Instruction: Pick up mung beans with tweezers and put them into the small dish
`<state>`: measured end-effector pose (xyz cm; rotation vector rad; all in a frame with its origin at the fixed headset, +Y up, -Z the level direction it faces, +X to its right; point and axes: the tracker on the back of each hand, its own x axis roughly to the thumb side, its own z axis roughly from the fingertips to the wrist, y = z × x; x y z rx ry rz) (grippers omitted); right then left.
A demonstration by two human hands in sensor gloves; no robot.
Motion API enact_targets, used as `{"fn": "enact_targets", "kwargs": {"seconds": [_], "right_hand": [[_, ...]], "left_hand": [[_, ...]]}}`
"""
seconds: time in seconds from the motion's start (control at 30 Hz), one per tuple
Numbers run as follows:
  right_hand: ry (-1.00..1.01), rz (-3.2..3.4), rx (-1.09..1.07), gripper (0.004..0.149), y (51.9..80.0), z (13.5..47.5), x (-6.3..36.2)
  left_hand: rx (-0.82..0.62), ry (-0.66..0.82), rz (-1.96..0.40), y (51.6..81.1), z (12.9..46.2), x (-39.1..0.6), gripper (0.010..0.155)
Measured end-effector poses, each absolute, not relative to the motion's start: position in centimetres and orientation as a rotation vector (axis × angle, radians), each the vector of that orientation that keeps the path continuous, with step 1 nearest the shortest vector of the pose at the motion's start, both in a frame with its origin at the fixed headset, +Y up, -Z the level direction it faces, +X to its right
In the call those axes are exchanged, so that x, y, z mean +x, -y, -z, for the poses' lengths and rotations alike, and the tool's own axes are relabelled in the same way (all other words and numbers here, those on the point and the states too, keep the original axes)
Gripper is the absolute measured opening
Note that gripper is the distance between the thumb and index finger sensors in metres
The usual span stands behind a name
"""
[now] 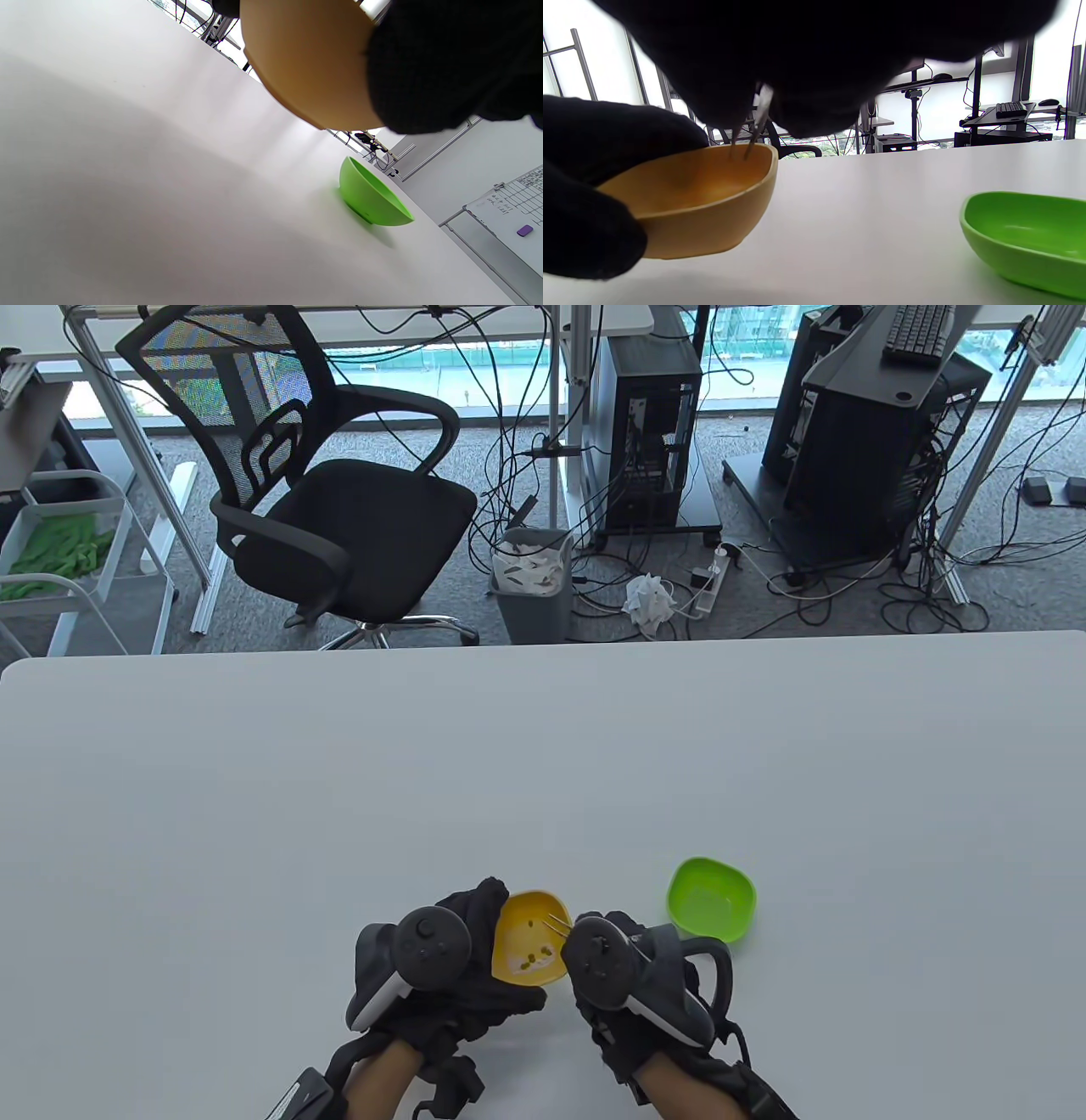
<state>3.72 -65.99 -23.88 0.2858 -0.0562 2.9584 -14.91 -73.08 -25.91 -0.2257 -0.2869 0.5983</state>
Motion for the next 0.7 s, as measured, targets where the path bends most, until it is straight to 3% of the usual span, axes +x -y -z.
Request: {"fn": "enact_targets", "kwargs": {"seconds": [0.7], "right_hand": [[0.064,-3.018,0.298,0.035,67.1,24.4,1.8]], "left_hand": [[-0.195,0.303,-0.553,72.8,25.5,-14.5,0.122]]}}
